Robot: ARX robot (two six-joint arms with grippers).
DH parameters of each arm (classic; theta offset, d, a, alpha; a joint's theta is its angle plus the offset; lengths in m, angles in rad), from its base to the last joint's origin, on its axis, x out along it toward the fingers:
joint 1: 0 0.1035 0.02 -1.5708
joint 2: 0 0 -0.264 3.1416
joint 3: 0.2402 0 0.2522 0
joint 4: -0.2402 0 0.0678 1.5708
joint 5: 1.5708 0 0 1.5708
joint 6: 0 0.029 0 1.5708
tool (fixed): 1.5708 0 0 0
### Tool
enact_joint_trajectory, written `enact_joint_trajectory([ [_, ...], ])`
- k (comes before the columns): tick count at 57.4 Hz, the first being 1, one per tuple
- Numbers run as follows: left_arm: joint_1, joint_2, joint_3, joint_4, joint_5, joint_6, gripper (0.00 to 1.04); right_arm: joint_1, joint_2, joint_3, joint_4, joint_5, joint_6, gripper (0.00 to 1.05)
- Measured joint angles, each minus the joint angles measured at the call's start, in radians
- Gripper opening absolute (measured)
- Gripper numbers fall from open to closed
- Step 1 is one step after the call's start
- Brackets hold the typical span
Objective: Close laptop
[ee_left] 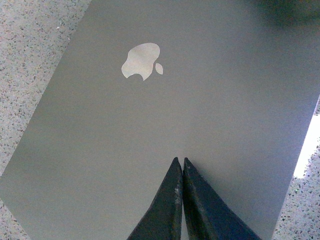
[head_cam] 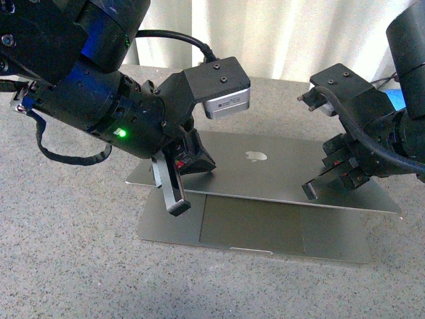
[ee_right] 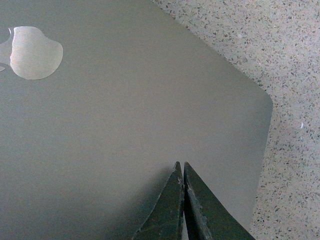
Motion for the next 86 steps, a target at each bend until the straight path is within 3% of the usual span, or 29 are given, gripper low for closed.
enact_joint_trajectory([
  [86, -0.008, 0.061, -0.034, 0.062, 0.016, -0.022, 0.04, -0.004, 0.030, -0.037, 0.031, -0.012, 0.012, 0.01],
])
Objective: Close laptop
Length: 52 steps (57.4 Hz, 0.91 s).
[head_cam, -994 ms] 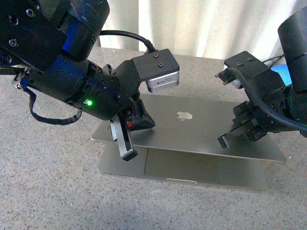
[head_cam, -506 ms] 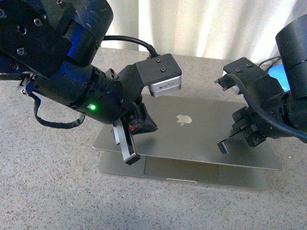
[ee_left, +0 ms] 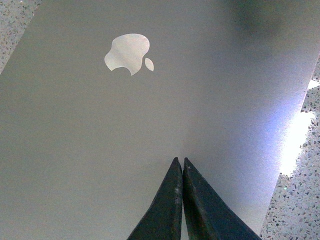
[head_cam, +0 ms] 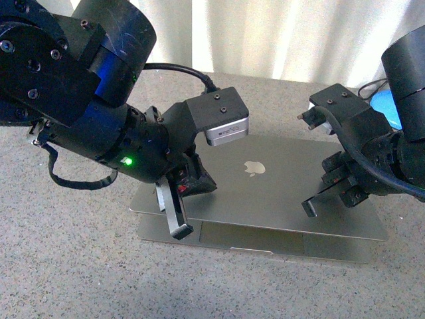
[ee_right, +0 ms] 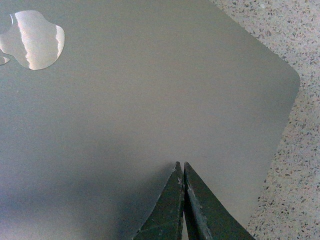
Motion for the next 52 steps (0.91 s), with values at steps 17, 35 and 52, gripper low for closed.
enact_joint_trajectory([
  [17, 0.000, 0.018, -0.010, 0.018, 0.004, -0.010, 0.04, -0.002, 0.004, -0.006, 0.000, 0.000, 0.000, 0.01],
  [35, 0.000, 0.035, -0.010, 0.033, 0.011, -0.016, 0.04, -0.002, 0.012, -0.006, 0.000, -0.002, 0.000, 0.01],
  [52, 0.003, 0.060, -0.010, 0.047, 0.011, -0.021, 0.04, -0.002, 0.023, -0.010, 0.000, -0.005, 0.000, 0.01],
])
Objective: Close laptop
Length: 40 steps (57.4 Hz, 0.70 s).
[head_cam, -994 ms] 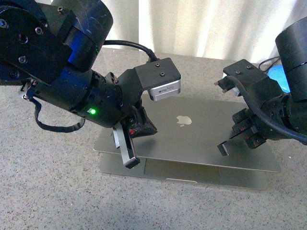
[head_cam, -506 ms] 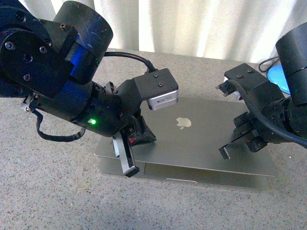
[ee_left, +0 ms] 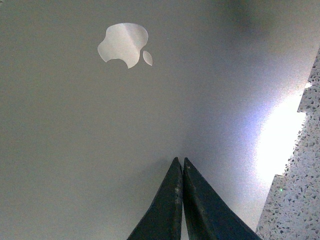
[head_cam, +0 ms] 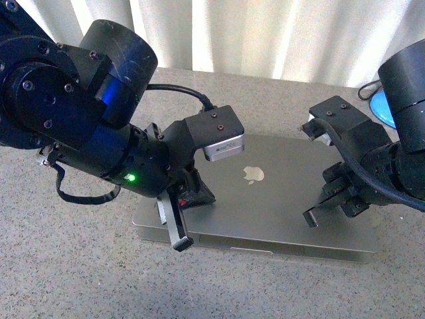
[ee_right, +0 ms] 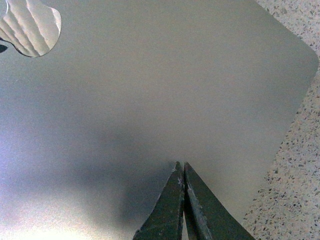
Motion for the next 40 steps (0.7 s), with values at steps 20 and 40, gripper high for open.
enact_joint_trajectory([
  [20, 0.000, 0.010, 0.000, 0.009, 0.006, -0.016, 0.04, 0.000, 0.002, -0.003, 0.000, -0.004, 0.000, 0.01],
  [40, 0.000, 0.023, 0.000, 0.012, 0.010, -0.018, 0.04, 0.000, 0.006, -0.005, 0.000, -0.019, 0.016, 0.01],
])
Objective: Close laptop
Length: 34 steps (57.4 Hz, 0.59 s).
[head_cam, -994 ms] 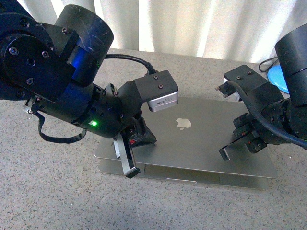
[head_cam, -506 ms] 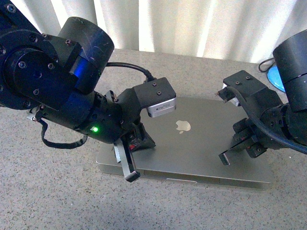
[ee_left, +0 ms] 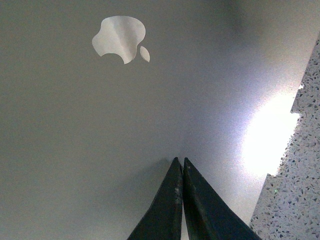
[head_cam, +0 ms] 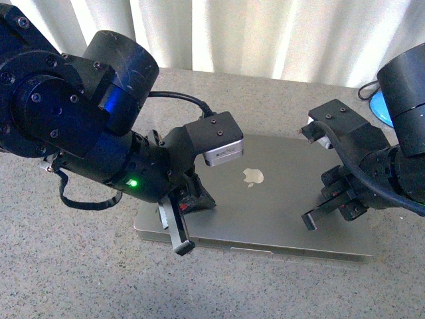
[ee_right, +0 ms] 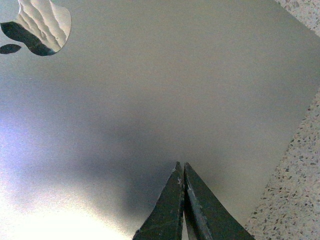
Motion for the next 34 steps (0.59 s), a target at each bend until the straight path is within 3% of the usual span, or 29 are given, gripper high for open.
enact_joint_trajectory([
  [34, 0.000, 0.019, 0.002, 0.004, 0.002, -0.003, 0.04, 0.000, 0.015, -0.004, 0.003, -0.002, 0.000, 0.01],
])
